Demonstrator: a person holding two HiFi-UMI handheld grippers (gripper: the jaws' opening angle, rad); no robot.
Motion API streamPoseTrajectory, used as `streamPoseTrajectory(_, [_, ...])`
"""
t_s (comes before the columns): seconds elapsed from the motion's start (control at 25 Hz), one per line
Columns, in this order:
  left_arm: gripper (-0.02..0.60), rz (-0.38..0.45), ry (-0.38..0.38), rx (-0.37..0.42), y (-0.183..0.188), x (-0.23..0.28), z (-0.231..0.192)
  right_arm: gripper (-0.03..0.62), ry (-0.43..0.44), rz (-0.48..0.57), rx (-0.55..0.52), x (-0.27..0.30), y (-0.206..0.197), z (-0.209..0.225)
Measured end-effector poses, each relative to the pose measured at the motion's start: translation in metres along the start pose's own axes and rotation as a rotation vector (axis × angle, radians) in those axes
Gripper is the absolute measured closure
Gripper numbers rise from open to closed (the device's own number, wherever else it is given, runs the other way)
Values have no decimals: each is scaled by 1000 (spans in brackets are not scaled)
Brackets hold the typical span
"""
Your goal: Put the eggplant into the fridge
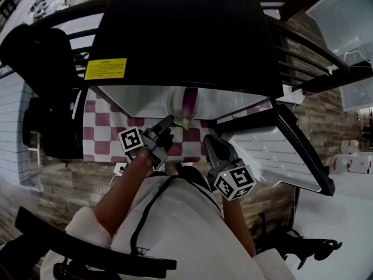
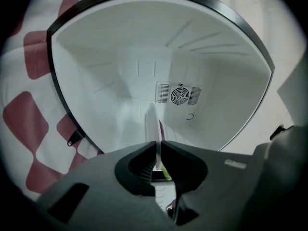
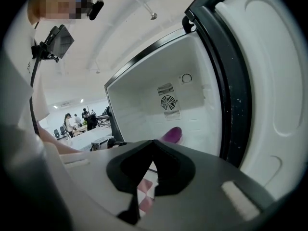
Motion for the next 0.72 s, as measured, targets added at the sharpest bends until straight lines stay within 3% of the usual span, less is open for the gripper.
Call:
streamPoseTrajectory(0.28, [543, 41, 6, 10, -4, 9, -27, 588, 36, -34, -32, -4, 4, 8])
streamPoseTrajectory(0.72, [546, 40, 9, 11, -8, 31, -67, 588, 36, -81, -52, -14, -3, 14])
Point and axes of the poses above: the fingertips, and each gripper's own axes: x forward along the fingers, z to its right, y out of its top, the point moved 10 cm from there along -x, backward along the fingers, and after that the axes turned 8 degrees about -y, right-handed, at the moved point
